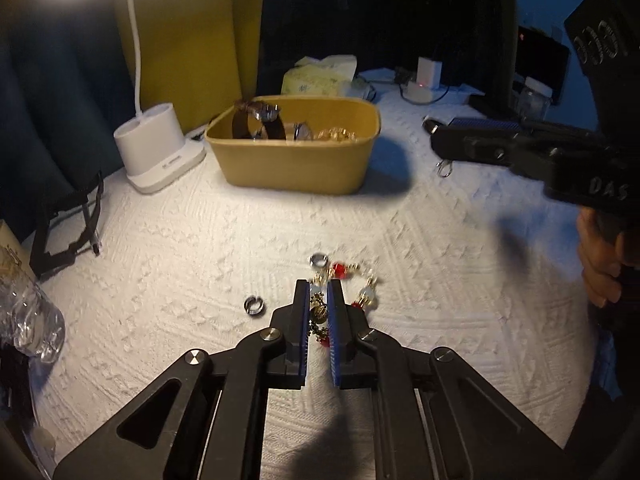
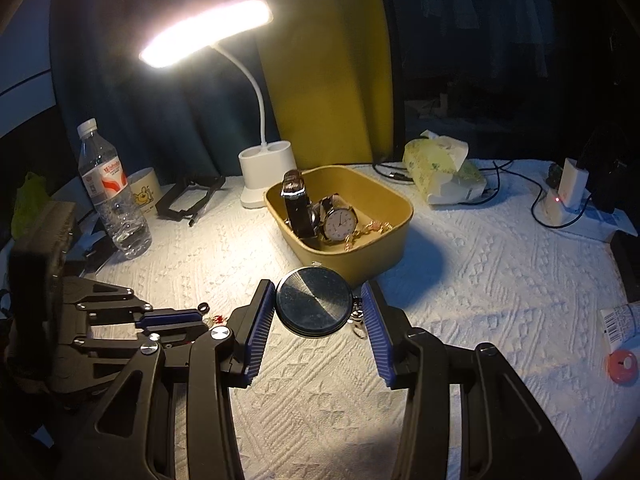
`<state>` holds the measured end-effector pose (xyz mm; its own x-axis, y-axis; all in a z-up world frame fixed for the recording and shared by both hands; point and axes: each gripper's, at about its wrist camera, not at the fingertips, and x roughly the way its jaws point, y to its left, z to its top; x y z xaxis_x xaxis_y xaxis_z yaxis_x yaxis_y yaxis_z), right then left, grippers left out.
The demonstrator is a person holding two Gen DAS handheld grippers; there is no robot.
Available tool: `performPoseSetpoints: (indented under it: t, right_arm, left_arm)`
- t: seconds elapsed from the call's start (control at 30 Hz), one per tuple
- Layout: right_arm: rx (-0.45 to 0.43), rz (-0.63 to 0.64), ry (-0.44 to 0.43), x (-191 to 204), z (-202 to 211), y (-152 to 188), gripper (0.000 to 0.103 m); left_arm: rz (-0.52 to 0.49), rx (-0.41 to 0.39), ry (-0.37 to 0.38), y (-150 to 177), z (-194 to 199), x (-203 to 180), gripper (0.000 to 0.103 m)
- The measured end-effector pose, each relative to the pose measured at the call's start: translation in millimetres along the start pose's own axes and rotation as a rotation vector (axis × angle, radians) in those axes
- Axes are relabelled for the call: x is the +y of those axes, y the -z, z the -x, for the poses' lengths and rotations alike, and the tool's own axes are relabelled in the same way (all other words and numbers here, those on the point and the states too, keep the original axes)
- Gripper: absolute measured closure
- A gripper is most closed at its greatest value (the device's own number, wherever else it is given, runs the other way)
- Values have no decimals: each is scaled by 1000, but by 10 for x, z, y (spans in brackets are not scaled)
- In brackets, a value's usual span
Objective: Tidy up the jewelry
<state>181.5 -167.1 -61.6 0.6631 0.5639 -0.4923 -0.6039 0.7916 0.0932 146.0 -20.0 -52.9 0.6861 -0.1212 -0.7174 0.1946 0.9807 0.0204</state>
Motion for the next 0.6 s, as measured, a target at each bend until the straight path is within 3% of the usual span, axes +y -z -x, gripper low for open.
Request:
performPoseSetpoints:
  t: [0.2, 0.6]
  right_arm:
    - [-25, 13, 6, -50, 11, -116, 59]
    - [-56, 18, 4, -184, -156, -332, 59]
  left_arm:
    - [-12, -124, -20, -278, 313, -53, 93]
    - [-14, -217, -31, -703, 386, 21, 93]
